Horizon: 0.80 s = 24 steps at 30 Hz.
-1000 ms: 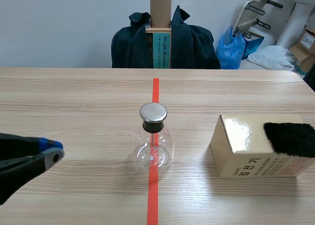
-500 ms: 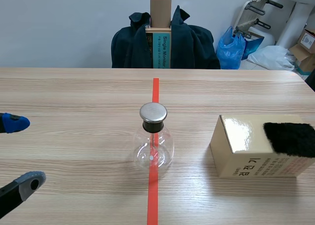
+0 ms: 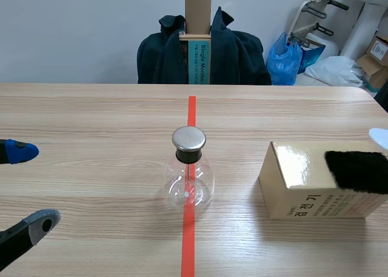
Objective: Do the electroscope experiment.
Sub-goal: 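Rub the plate on the fur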
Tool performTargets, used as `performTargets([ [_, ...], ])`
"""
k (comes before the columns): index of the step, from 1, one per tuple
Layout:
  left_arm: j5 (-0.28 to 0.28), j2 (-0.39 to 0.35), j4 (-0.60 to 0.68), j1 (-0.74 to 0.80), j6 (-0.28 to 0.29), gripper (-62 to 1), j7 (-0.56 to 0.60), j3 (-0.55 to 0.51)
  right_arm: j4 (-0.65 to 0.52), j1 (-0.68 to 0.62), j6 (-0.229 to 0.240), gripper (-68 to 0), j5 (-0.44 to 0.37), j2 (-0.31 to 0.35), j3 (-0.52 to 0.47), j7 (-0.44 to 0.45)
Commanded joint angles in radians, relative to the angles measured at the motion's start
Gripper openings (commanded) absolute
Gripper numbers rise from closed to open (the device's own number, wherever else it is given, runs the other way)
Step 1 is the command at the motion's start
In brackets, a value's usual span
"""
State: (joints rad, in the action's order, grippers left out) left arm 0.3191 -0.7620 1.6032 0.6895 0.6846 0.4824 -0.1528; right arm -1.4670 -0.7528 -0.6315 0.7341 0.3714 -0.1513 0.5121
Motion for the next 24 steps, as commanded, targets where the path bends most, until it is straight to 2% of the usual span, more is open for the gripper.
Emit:
performTargets([
  [1,0.014,0.002,0.005,-0.003,0.003,1.4,0.014,0.005,-0.004,0.005,-0.011,-66.7,0.006,0.01,0.004,0.0],
  [10,0.014,0.003,0.005,-0.003,0.003,1.4,0.014,0.005,0.084,0.019,-0.002,-66.7,0.085,0.011,0.054,-0.019],
  [14,0.014,0.003,0.005,-0.003,0.003,1.4,0.014,0.005,0.129,0.043,0.035,-66.7,0.134,0.011,0.055,-0.044],
  [24,0.014,0.003,0.005,-0.003,0.003,1.4,0.014,0.005,0.158,0.072,0.019,-66.7,0.129,0.013,0.054,-0.034],
])
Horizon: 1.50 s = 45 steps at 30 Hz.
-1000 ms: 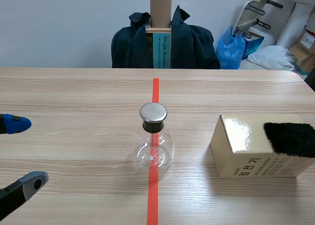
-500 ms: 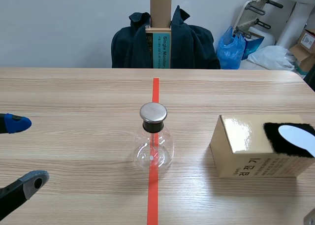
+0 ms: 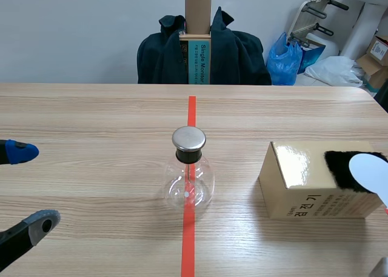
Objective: Do the electroscope experiment.
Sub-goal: 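Rub the plate on the fur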
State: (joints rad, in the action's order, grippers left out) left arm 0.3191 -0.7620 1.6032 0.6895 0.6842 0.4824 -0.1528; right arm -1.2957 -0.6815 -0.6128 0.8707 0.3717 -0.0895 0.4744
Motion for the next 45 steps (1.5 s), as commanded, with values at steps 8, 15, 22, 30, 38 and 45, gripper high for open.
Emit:
performTargets([
  [8,0.014,0.003,0.005,-0.003,0.004,1.4,0.014,0.005,-0.013,0.003,0.015,-66.7,0.005,0.013,-0.002,0.052],
  [15,0.014,0.003,0.005,-0.003,0.004,1.4,0.014,0.005,-0.013,0.003,0.019,-66.7,0.046,0.018,0.022,0.069],
  [22,0.014,0.003,0.005,-0.003,0.004,1.4,0.014,0.005,-0.013,0.003,0.058,-66.7,0.053,0.022,0.017,0.019],
  [30,0.014,0.003,0.005,-0.003,0.004,1.4,0.014,0.005,-0.013,0.003,0.046,-66.7,0.068,0.022,0.019,-0.065],
  [38,0.014,0.002,0.005,-0.003,0.004,1.4,0.014,0.005,-0.014,0.011,0.032,-66.7,0.087,0.018,0.013,-0.077],
  [45,0.014,0.003,0.005,-0.003,0.004,1.4,0.014,0.005,-0.014,0.022,0.034,-66.7,0.093,0.016,0.024,-0.054],
])
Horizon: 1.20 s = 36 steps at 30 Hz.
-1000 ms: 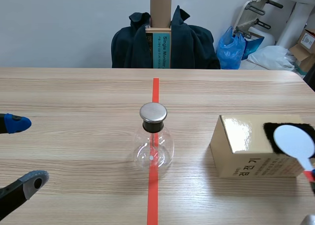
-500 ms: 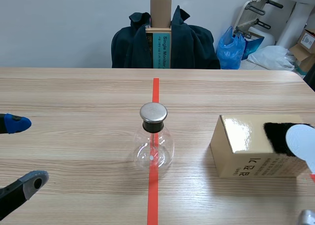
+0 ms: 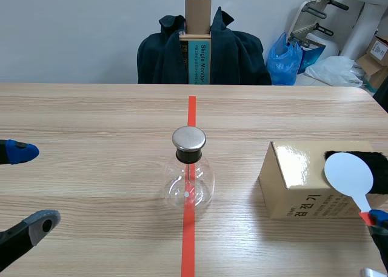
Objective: Do the electroscope experiment.
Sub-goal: 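Rub the plate on the fur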
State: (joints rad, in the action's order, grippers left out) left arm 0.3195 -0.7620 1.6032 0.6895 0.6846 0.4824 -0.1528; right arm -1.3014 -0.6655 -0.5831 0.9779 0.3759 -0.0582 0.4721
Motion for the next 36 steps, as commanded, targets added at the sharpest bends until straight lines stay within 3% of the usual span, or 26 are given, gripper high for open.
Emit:
performTargets([
  [1,0.014,0.003,0.005,-0.003,0.003,1.4,0.014,0.005,-0.008,0.006,0.008,-66.7,-0.016,0.012,-0.009,-0.1],
  [2,0.014,0.003,0.005,-0.003,0.003,1.4,0.014,0.005,-0.008,0.006,0.017,-66.7,-0.016,0.013,-0.01,-0.114],
  [6,0.014,0.003,0.005,-0.003,0.003,1.4,0.014,0.005,-0.009,0.015,0.024,-66.7,0.001,0.012,0.006,0.004],
  [10,0.014,0.003,0.005,-0.003,0.003,1.4,0.014,0.005,-0.008,0.012,0.024,-66.7,-0.001,0.012,0.0,-0.15],
  [15,0.014,0.003,0.005,-0.003,0.003,1.4,0.014,0.005,-0.01,0.021,0.023,-66.7,0.01,0.011,0.006,-0.046],
  [19,0.014,0.003,0.005,-0.003,0.003,1.4,0.014,0.005,-0.01,0.017,0.028,-66.7,0.006,0.013,-0.001,-0.178],
  [23,0.014,0.003,0.005,-0.003,0.003,1.4,0.014,0.005,-0.011,0.026,0.027,-66.7,0.021,0.014,0.003,-0.059],
  [28,0.014,0.003,0.005,-0.003,0.003,1.4,0.014,0.005,-0.011,0.028,0.029,-66.7,0.006,0.015,0.005,-0.157],
  [32,0.014,0.002,0.005,-0.003,0.003,1.4,0.014,0.005,-0.016,0.031,0.026,-66.7,0.018,0.014,0.005,-0.074],
  [36,0.013,0.002,0.005,-0.003,0.003,1.4,0.014,0.005,-0.026,0.031,0.026,-66.7,0.017,0.015,0.005,-0.074],
])
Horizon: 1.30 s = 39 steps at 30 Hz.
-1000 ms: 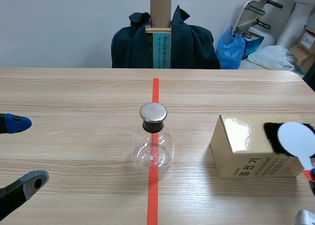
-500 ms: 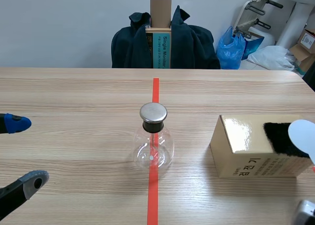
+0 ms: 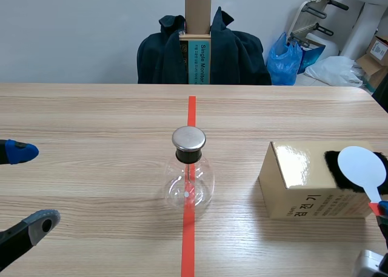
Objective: Do the electroscope experiment.
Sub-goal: 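Rub the plate on the fur, then bring the plate to the electroscope and point at the metal foil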
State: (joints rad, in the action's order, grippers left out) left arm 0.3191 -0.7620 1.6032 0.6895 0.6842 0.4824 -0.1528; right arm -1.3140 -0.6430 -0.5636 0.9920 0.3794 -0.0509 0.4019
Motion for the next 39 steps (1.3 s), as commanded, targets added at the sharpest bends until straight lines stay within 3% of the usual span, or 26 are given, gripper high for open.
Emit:
performTargets([
  [1,0.014,0.002,0.005,-0.003,0.004,1.4,0.014,0.005,-0.014,0.008,0.007,-66.7,0.003,0.011,-0.002,-0.003],
  [11,0.008,0.003,0.005,-0.003,0.003,1.4,0.014,0.005,-0.014,0.008,0.007,-66.7,0.0,0.012,-0.003,-0.049],
  [17,0.006,0.003,0.005,-0.003,0.003,1.4,0.014,0.005,-0.05,0.008,-0.02,-66.7,-0.023,0.012,-0.042,-0.048],
  [21,0.006,0.003,0.005,-0.003,0.003,1.4,0.014,0.005,-0.13,-0.002,-0.05,-66.7,-0.053,0.012,-0.084,-0.048],
  [27,0.002,0.002,0.005,-0.003,0.003,1.4,0.004,0.005,-0.29,-0.056,-0.05,-66.7,-0.085,0.011,-0.174,-0.048],
  [33,-0.025,0.002,-0.012,-0.042,0.004,1.4,-0.119,0.015,-0.444,-0.089,-0.049,-66.7,-0.161,0.011,-0.262,-0.048],
  [34,-0.028,0.002,-0.024,-0.06,0.005,-2.1,-0.145,0.024,-0.467,-0.089,-0.049,-66.7,-0.173,0.011,-0.276,-0.048],
  [37,-0.027,0.002,-0.084,-0.135,0.012,-36.6,-0.188,0.073,-0.523,-0.089,-0.049,-66.7,-0.208,0.011,-0.312,-0.048],
  [39,-0.027,0.002,-0.135,-0.205,0.012,-55.6,-0.188,0.126,-0.557,-0.089,-0.049,-66.7,-0.229,0.011,-0.333,-0.048],
])
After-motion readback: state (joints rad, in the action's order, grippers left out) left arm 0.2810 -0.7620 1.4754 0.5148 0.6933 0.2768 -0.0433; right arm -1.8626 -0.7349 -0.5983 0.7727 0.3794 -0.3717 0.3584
